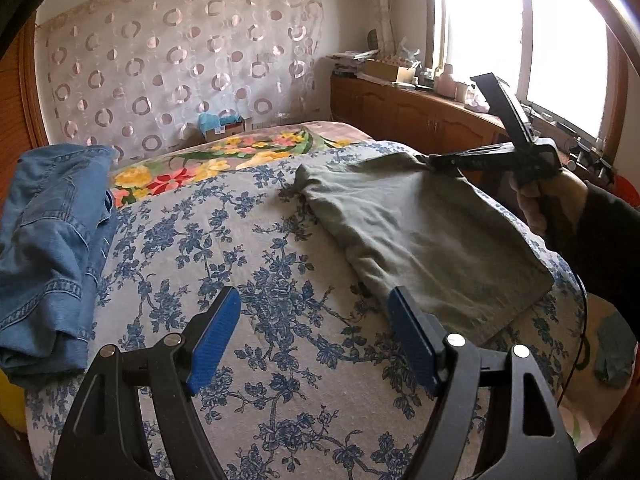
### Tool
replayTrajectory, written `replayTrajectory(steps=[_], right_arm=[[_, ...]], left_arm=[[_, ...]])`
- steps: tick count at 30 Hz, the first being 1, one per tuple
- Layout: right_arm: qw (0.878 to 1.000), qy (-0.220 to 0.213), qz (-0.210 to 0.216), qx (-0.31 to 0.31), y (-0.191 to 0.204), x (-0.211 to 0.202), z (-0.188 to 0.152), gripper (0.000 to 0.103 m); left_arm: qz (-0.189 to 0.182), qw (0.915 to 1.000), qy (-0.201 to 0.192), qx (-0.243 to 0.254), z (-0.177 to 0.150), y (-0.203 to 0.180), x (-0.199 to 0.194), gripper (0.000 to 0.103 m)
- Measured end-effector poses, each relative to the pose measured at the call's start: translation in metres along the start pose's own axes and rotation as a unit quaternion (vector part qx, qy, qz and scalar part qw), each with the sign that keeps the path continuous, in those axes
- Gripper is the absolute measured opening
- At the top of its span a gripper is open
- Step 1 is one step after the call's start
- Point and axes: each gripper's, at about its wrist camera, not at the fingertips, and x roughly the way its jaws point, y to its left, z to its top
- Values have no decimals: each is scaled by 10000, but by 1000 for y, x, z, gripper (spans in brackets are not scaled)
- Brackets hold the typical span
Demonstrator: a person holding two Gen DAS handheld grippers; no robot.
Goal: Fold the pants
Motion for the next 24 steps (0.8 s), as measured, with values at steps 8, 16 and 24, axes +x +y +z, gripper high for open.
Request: replayTrajectory(steps=[8,16,24], right_arm=[[9982,-101,-533,270,0,2,-1,11],[9992,-50,-256,309,6,-6,-13,18],[9995,64,-256,162,-2,12,-10,18]], left_arm=[[17,9999,83,74,-1,-10,5,77],[-74,9999,106,99,1,-18,8,77],[-151,9996,141,189,-3,-29,7,77]])
